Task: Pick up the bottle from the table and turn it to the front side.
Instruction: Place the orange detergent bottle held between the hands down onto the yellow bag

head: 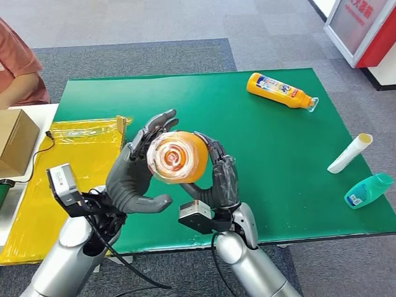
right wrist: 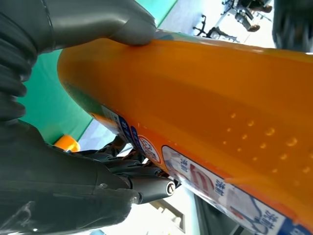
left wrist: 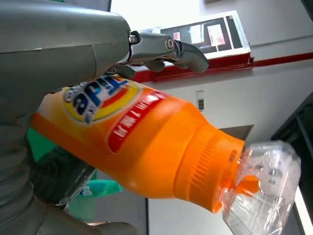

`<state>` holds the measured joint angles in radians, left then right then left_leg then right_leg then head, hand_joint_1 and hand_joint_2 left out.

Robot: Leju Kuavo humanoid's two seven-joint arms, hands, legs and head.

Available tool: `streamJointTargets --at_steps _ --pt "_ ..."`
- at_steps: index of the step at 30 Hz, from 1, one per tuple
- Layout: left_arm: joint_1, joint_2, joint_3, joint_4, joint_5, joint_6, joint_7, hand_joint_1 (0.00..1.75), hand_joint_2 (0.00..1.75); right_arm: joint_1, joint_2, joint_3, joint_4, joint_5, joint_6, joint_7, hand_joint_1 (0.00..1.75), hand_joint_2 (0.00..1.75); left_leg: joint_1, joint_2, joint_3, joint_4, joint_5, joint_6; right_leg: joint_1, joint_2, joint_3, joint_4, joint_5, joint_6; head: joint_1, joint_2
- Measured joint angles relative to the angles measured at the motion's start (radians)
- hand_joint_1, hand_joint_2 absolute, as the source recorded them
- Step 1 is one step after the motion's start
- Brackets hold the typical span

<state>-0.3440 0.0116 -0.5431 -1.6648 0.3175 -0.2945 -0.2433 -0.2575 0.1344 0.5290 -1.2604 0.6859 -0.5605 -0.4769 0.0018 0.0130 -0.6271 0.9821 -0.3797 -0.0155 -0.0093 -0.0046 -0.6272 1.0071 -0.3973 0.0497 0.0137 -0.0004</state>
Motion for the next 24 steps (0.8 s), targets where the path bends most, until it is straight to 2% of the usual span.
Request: streamJointTargets --at_steps 11,20,24 --pt "-0.050 0.008 -0.033 0.000 -0.202 0.109 0.004 0.00 1.75 0.005 0.002 0.031 0.014 0.052 -0.019 0.028 1.75 1.75 0.000 0.000 0.000 0.000 0.000 0.000 0.000 0.000 0.000 0.000 0.000 0.000 0.000 0.000" --pt "-0.091 0.025 -0.050 0.010 -0.395 0.171 0.039 0.01 1.75 0.006 0.002 0.037 0.014 0.112 -0.050 0.057 1.75 1.75 0.000 0.000 0.000 0.000 0.000 0.000 0.000 0.000 0.000 0.000 0.000 0.000 0.000 0.000" --pt "-0.091 0.030 -0.053 0.012 -0.444 0.189 0.043 1.75 1.75 0.006 0.002 0.037 0.014 0.121 -0.053 0.064 1.75 1.75 0.000 0.000 0.000 0.000 0.000 0.000 0.000 0.000 0.000 0.000 0.000 0.000 0.000 0.000"
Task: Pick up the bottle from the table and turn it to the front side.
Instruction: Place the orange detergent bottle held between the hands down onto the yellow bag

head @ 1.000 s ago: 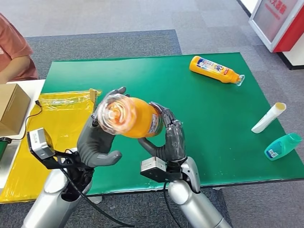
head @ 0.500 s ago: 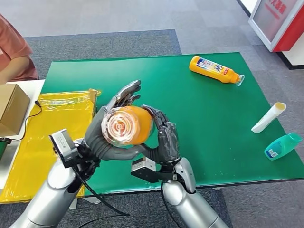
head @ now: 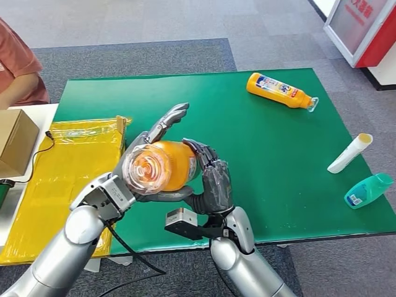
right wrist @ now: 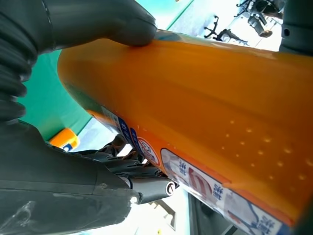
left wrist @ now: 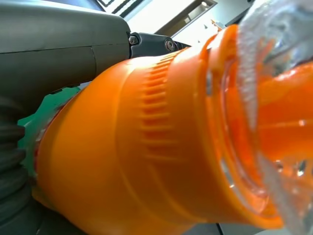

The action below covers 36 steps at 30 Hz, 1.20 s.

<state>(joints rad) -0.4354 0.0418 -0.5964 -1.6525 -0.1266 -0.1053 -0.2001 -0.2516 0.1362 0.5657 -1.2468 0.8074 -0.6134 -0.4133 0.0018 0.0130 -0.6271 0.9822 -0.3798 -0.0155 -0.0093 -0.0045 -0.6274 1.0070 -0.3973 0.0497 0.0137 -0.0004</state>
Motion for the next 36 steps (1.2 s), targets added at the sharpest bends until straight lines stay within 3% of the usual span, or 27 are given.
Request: streamJointTargets --at_steps 15,16,19,20,26,29,32,34,36 --pt "0.004 0.001 -0.006 0.002 0.016 -0.007 -0.009 1.75 1.75 0.002 0.000 -0.001 -0.003 0.013 0.002 0.011 1.75 1.75 0.000 0.000 0.000 0.000 0.000 0.000 0.000 0.000 0.000 0.000 0.000 0.000 0.000 0.000" --pt "0.007 0.001 -0.004 0.002 0.020 -0.007 -0.012 1.75 1.75 0.003 0.000 -0.001 -0.003 0.013 0.002 0.013 1.64 1.75 0.000 0.000 0.000 0.000 0.000 0.000 0.000 0.000 0.000 0.000 0.000 0.000 0.000 0.000" --pt "0.023 -0.001 0.002 0.002 0.033 0.000 -0.028 1.75 1.75 0.007 0.000 -0.001 -0.001 0.005 0.006 0.026 0.33 1.75 0.000 0.000 0.000 0.000 0.000 0.000 0.000 0.000 0.000 0.000 0.000 0.000 0.000 0.000" --pt "0.030 -0.002 0.005 0.001 0.038 0.007 -0.036 1.75 1.75 0.007 0.000 -0.001 0.003 -0.005 0.016 0.034 0.00 1.75 0.000 0.000 0.000 0.000 0.000 0.000 0.000 0.000 0.000 0.000 0.000 0.000 0.000 0.000" --pt "0.121 -0.021 0.049 -0.039 0.034 0.136 -0.129 1.75 1.75 0.013 0.000 -0.067 0.044 -0.234 0.176 0.032 0.00 1.75 0.000 0.000 0.000 0.000 -0.001 0.000 0.000 0.000 0.000 0.000 0.000 0.000 0.000 0.000" --pt "0.181 -0.031 0.080 -0.061 -0.202 0.400 -0.189 1.75 1.75 0.023 0.000 -0.117 0.040 -0.359 0.263 0.028 0.00 1.75 0.000 0.000 0.000 0.000 -0.001 0.000 0.000 0.000 0.000 0.000 0.000 0.000 0.000 0.000" --pt "0.231 -0.037 0.105 -0.068 -0.657 0.704 -0.189 1.75 1.75 0.029 -0.001 -0.158 0.017 -0.440 0.326 0.032 0.00 1.75 0.000 0.000 0.000 0.000 -0.001 0.000 0.000 0.000 0.000 0.000 -0.001 0.000 0.000 0.000" --pt "0.259 -0.044 0.126 -0.068 -0.917 0.781 -0.161 1.75 1.75 0.028 -0.001 -0.177 -0.002 -0.474 0.348 0.033 0.00 1.75 0.000 0.000 0.000 0.000 -0.001 0.000 0.000 0.000 0.000 0.000 -0.001 0.000 0.000 0.000" --pt "0.289 -0.059 0.159 -0.068 -1.105 0.796 -0.132 1.75 1.75 0.030 -0.003 -0.194 -0.029 -0.505 0.359 0.033 0.00 1.75 0.000 0.000 0.000 0.000 -0.001 0.000 0.000 0.000 0.000 0.000 -0.001 0.000 0.000 0.000"
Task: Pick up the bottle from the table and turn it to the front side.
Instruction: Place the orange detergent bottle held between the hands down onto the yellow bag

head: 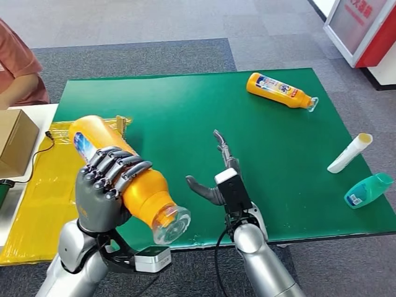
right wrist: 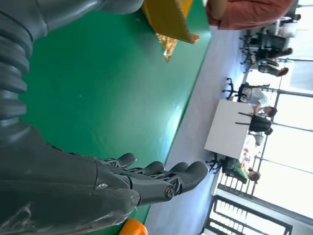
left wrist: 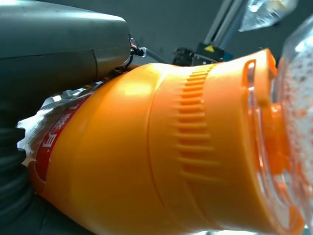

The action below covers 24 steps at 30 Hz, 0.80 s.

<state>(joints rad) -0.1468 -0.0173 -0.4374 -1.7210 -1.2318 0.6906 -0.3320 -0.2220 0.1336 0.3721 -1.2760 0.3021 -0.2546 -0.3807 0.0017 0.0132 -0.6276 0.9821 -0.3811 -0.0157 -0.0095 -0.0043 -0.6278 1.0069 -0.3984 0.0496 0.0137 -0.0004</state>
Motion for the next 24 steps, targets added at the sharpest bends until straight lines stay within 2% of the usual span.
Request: streamJointTargets --at_steps 4,6,9,16,21,24 --pt "0.042 -0.010 0.075 0.001 -0.272 0.004 0.133 1.75 1.75 0.010 -0.011 -0.032 -0.080 -0.041 0.003 -0.007 0.00 1.75 0.000 0.000 0.000 0.000 0.000 0.000 0.000 0.000 0.000 0.000 0.000 0.000 0.000 0.000" --pt "0.049 0.003 0.102 0.004 -0.301 0.004 0.203 1.75 1.75 0.018 -0.017 -0.042 -0.120 -0.050 0.001 -0.010 0.00 1.75 0.000 0.000 0.000 0.000 0.000 0.000 0.000 0.000 0.000 0.000 0.000 0.000 0.000 0.000" --pt "0.052 0.025 0.134 0.033 -0.304 0.004 0.261 1.75 1.75 0.033 -0.025 -0.052 -0.175 -0.058 0.000 -0.014 0.00 1.75 0.000 0.000 0.000 0.000 0.000 -0.001 0.000 0.000 0.000 0.000 0.000 -0.001 0.000 0.000" --pt "0.049 0.070 0.174 0.152 -0.303 0.002 0.314 1.75 1.75 0.055 -0.036 -0.059 -0.262 -0.067 0.005 -0.017 0.00 1.75 0.000 0.000 0.000 0.000 0.000 -0.001 0.000 0.000 -0.001 0.000 0.000 -0.001 0.000 0.000" --pt "0.028 0.100 0.174 0.308 -0.284 -0.004 0.320 1.75 1.75 0.062 -0.045 -0.060 -0.297 -0.068 0.013 -0.015 0.00 1.75 0.000 0.000 0.000 0.000 0.000 -0.001 0.000 0.000 -0.001 0.000 0.000 -0.001 0.000 0.000" --pt "-0.019 0.118 0.181 0.466 -0.208 -0.067 0.310 1.75 1.75 0.068 -0.058 -0.059 -0.332 -0.082 0.052 -0.029 0.00 1.75 0.000 0.000 0.000 0.000 0.000 -0.001 0.000 0.000 -0.001 0.000 0.000 -0.001 0.000 0.000"
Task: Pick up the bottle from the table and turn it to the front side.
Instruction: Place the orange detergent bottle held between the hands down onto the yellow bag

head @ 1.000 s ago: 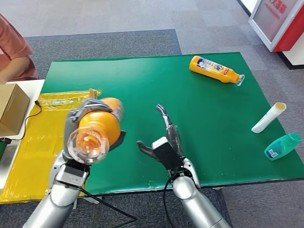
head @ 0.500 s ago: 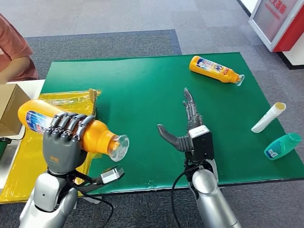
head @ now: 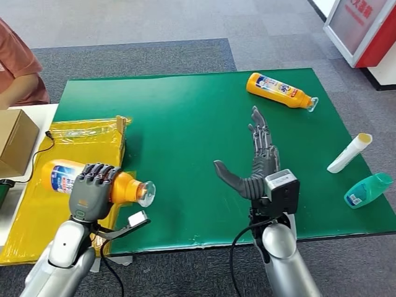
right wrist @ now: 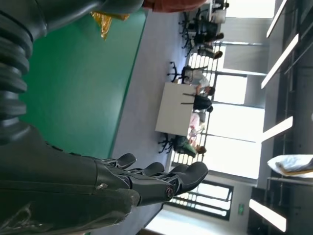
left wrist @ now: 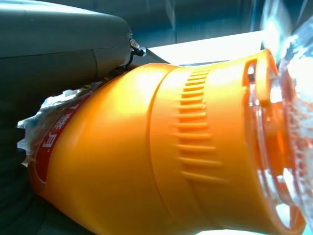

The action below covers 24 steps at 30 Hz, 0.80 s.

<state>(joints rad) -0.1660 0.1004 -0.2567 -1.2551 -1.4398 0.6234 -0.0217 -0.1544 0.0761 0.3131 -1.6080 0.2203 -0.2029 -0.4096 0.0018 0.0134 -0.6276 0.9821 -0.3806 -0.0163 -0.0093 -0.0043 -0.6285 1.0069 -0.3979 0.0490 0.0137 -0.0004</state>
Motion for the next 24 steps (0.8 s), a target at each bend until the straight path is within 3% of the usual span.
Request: streamJointTargets --at_steps 3,9,16,24 --pt "-0.060 0.014 0.023 0.201 0.086 -0.073 -0.017 1.75 1.75 0.005 -0.012 0.004 -0.062 -0.004 0.038 -0.008 0.00 1.75 0.000 0.001 0.000 0.000 0.000 -0.001 0.000 0.001 -0.001 0.000 0.001 -0.002 0.000 0.000" --pt "-0.153 0.017 0.061 0.445 0.125 -0.076 -0.022 1.75 1.75 0.025 -0.029 0.005 -0.141 0.014 0.036 0.008 0.00 1.75 0.000 0.001 0.002 0.000 0.000 -0.001 0.000 0.000 0.002 0.000 0.000 -0.001 0.000 0.000" --pt "-0.209 0.018 0.106 0.563 0.142 -0.052 -0.023 1.75 1.75 0.069 -0.052 0.006 -0.189 0.023 0.025 -0.012 0.00 1.75 0.000 0.002 0.012 -0.001 -0.004 -0.003 0.000 0.002 0.010 0.001 -0.002 -0.004 0.000 0.000" --pt "-0.226 0.022 0.136 0.607 0.147 -0.038 -0.026 1.75 1.75 0.093 -0.066 0.011 -0.212 0.031 0.022 -0.016 0.00 1.75 0.000 0.002 0.016 -0.003 -0.003 -0.004 0.000 0.002 0.013 0.002 -0.003 -0.005 0.000 0.000"
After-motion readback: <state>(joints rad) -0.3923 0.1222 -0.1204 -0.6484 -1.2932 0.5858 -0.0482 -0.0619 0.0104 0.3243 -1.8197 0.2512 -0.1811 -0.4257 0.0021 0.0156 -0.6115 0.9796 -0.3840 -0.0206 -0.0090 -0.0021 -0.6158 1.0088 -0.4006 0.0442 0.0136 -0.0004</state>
